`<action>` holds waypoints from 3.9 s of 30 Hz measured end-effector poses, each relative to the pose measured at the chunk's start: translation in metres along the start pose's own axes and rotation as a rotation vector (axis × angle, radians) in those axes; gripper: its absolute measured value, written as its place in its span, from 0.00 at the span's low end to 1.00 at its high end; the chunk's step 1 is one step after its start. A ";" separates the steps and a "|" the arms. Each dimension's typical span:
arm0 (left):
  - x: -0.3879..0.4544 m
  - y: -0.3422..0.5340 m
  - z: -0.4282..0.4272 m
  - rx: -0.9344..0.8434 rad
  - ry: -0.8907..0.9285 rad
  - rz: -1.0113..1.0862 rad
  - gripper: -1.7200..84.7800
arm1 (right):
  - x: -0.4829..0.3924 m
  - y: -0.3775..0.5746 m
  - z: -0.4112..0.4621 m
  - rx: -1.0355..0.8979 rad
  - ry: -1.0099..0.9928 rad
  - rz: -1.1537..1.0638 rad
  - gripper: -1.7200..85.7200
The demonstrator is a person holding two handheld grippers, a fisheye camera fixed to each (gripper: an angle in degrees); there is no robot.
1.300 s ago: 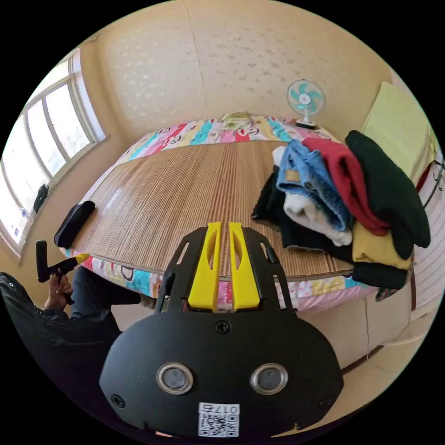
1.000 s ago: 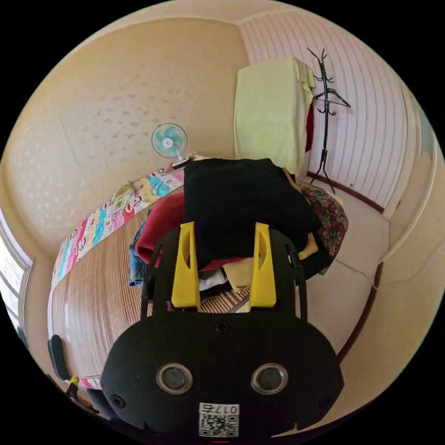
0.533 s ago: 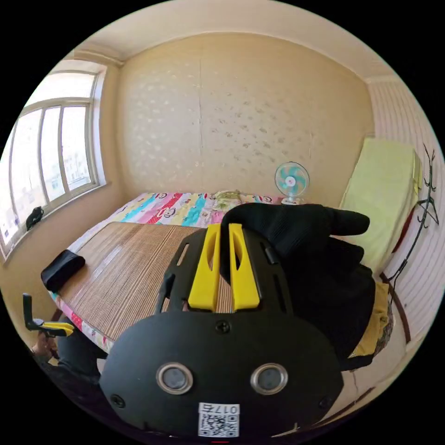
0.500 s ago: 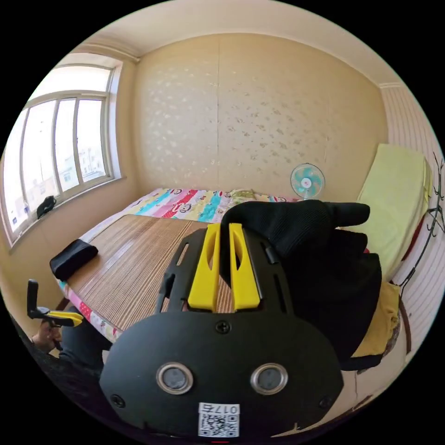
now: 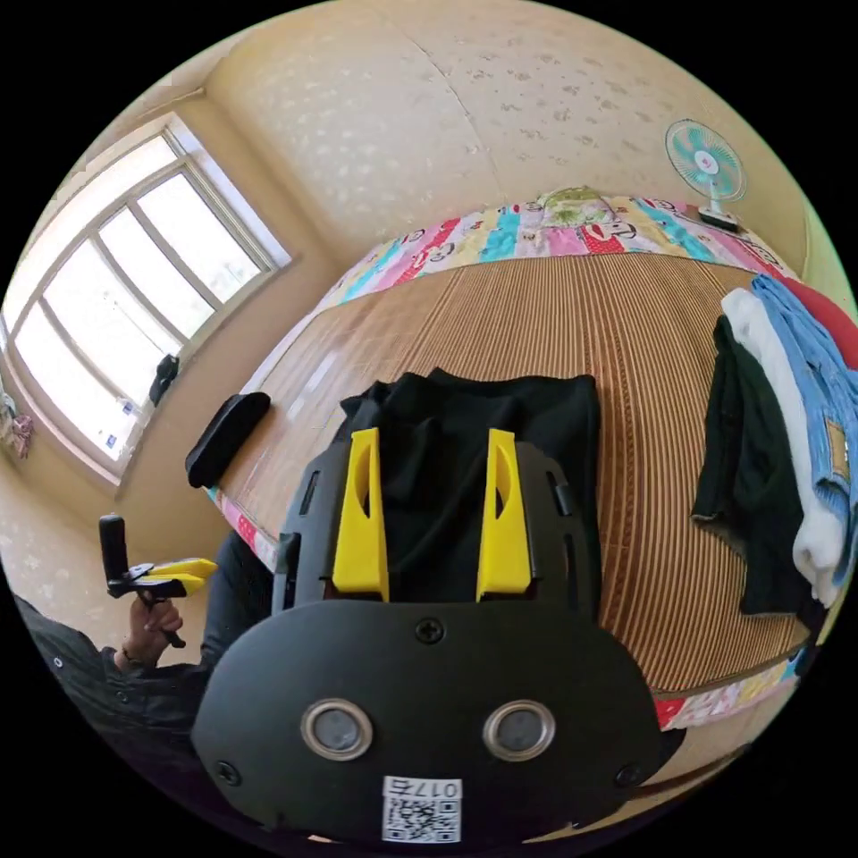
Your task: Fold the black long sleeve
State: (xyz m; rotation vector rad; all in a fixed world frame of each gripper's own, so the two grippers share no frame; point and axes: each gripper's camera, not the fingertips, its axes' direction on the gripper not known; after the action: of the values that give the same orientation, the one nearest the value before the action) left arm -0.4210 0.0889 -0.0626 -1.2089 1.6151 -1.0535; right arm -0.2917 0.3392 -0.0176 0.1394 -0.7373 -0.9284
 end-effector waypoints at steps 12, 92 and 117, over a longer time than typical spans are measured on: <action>-0.026 -0.040 -0.012 0.055 0.057 -0.118 0.15 | -0.077 0.104 0.000 -0.081 -0.357 -0.249 0.06; -0.008 0.075 -0.288 0.865 0.603 0.345 0.02 | 0.013 0.039 -0.382 0.693 -0.563 -0.406 0.05; 0.042 -0.250 -0.182 0.475 -0.690 -0.026 0.02 | 0.034 -0.184 -0.190 0.254 0.176 0.192 0.09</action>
State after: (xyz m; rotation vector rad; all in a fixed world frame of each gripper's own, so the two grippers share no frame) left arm -0.5339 0.0278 0.2218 -1.0956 0.7673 -0.8367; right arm -0.2831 0.1640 -0.2181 0.3628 -0.6897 -0.6290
